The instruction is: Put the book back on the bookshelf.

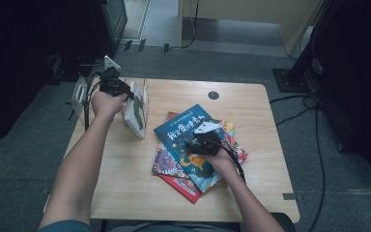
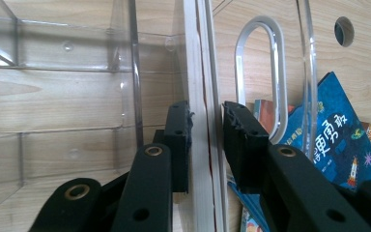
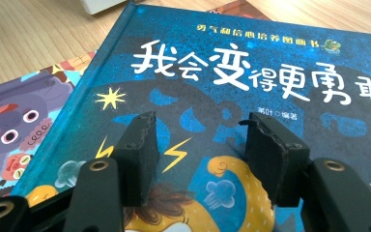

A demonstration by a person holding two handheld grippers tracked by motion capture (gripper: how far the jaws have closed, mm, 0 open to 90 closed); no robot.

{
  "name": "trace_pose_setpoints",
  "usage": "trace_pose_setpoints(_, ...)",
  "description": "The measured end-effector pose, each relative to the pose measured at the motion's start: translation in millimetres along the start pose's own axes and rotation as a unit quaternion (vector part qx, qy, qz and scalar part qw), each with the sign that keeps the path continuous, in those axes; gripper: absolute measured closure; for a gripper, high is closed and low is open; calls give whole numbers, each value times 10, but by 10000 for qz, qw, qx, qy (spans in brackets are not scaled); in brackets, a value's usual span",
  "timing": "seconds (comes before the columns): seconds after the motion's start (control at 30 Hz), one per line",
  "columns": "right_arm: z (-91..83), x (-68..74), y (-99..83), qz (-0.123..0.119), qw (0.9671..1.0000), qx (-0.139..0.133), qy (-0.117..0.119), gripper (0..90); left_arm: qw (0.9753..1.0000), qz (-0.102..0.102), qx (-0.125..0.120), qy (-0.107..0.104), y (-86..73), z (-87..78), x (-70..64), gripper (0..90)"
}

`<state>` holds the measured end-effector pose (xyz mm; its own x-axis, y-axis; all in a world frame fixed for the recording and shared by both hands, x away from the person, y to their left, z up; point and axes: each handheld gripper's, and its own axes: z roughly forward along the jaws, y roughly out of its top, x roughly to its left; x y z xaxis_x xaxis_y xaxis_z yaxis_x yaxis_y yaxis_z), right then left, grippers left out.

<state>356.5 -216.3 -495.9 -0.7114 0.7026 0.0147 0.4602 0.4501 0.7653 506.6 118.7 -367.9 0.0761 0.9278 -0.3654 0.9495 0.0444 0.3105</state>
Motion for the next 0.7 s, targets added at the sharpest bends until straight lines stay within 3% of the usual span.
trace_pose_setpoints(0.27,3,-6,2,32,10000,6,18,449,9991,293,-287,-96,-20,-259,-47,665)
trace_pose_setpoints(0.3,2,-6,2,33,10000,6,19,449,9986,346,-328,-225,-53,-327,-56,659)
trace_pose_setpoints(0.47,2,-7,2,34,10000,7,20,449,9975,626,-229,-246,-162,-399,-81,621)
trace_pose_setpoints(0.7,2,-12,4,20,10000,0,-8,439,9951,869,-208,-432,-355,-450,-100,556)
